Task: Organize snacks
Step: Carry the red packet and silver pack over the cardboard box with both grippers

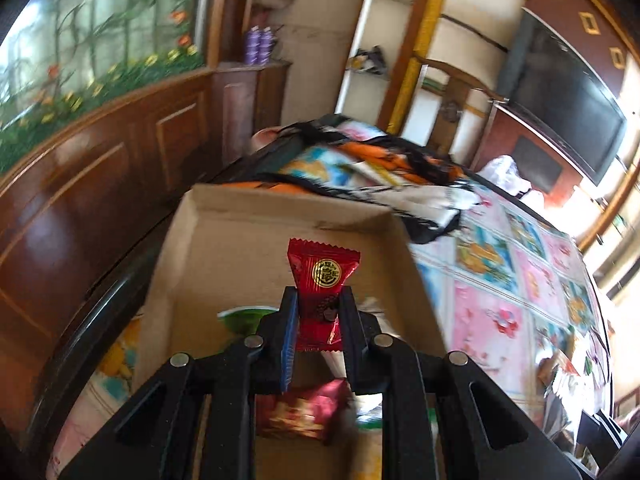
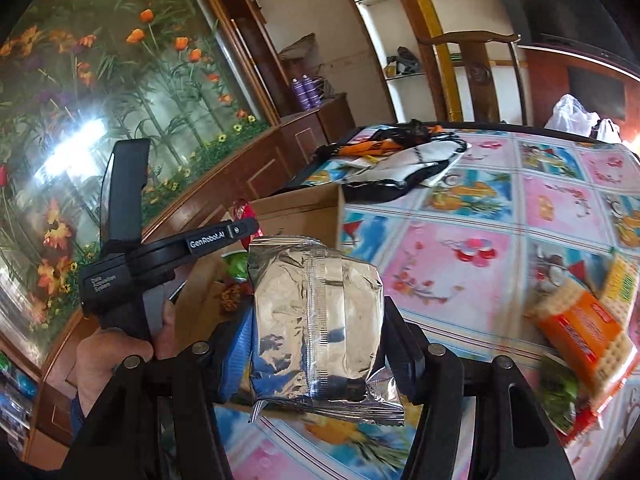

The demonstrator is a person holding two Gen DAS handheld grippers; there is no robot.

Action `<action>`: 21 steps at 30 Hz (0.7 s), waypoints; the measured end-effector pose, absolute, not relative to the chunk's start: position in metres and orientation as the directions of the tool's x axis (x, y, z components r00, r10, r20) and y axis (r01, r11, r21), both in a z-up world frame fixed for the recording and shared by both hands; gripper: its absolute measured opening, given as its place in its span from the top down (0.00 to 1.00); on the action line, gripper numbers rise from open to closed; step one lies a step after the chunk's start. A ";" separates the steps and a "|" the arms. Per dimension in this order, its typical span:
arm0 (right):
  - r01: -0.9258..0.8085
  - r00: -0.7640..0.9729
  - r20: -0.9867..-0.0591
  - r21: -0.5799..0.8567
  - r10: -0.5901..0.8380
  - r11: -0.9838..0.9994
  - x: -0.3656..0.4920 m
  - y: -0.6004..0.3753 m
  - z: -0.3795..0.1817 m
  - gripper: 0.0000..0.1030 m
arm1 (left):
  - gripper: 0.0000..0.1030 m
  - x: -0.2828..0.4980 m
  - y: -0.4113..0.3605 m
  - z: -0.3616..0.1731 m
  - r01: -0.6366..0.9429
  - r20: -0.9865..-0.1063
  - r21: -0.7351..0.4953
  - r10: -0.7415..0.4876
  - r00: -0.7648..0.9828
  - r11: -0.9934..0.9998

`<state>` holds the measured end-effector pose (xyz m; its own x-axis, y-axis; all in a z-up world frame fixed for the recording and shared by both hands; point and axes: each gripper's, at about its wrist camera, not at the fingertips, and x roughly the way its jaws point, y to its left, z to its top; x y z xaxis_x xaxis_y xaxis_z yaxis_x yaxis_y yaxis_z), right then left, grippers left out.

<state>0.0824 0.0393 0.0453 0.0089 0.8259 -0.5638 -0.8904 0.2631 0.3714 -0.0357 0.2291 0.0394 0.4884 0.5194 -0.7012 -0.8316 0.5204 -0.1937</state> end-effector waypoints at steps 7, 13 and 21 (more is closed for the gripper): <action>-0.895 -0.015 -0.600 0.365 0.800 0.257 0.075 0.095 0.045 0.38 | 0.82 -0.046 0.244 0.031 -0.860 -0.725 -0.207 0.517 0.456 0.467; -0.869 -0.067 -0.646 0.412 0.760 0.273 0.089 0.141 0.032 0.37 | 0.82 -0.052 0.254 0.024 -0.881 -0.744 -0.218 0.512 0.429 0.420; -0.843 -0.123 -0.695 0.450 0.709 0.295 0.097 0.172 0.010 0.37 | 0.82 -0.058 0.255 0.025 -0.883 -0.742 -0.239 0.510 0.435 0.404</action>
